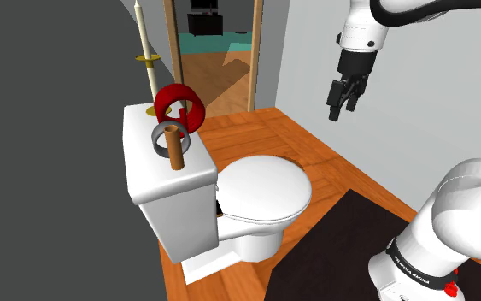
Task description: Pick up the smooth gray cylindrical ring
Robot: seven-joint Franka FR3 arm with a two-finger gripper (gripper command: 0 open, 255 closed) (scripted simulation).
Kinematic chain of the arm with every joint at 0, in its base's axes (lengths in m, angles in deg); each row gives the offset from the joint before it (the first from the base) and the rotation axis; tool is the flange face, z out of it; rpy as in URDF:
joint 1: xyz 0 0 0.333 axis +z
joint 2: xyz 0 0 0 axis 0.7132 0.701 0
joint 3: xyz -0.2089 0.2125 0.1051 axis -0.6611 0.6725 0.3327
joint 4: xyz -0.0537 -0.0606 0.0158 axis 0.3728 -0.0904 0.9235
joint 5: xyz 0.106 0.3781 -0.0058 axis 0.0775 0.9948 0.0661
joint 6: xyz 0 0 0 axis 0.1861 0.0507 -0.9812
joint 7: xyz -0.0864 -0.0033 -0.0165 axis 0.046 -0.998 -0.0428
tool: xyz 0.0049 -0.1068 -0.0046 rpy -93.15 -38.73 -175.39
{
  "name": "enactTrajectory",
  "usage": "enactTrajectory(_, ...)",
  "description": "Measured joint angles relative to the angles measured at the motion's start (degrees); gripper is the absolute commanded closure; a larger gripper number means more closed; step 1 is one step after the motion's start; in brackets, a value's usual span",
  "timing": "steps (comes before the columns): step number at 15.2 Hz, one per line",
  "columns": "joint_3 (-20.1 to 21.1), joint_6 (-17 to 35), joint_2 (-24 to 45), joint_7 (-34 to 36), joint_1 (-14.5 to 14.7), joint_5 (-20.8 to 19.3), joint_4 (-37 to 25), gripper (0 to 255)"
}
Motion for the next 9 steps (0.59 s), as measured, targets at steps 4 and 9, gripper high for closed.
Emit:
enactTrajectory(4,-0.1,2.85,3.8,-2.34,1.6,0.47,-1.76,0)
enactTrajectory(9,-0.47,8.7,12.41,-8.43,5.0,1.57,-6.47,0)
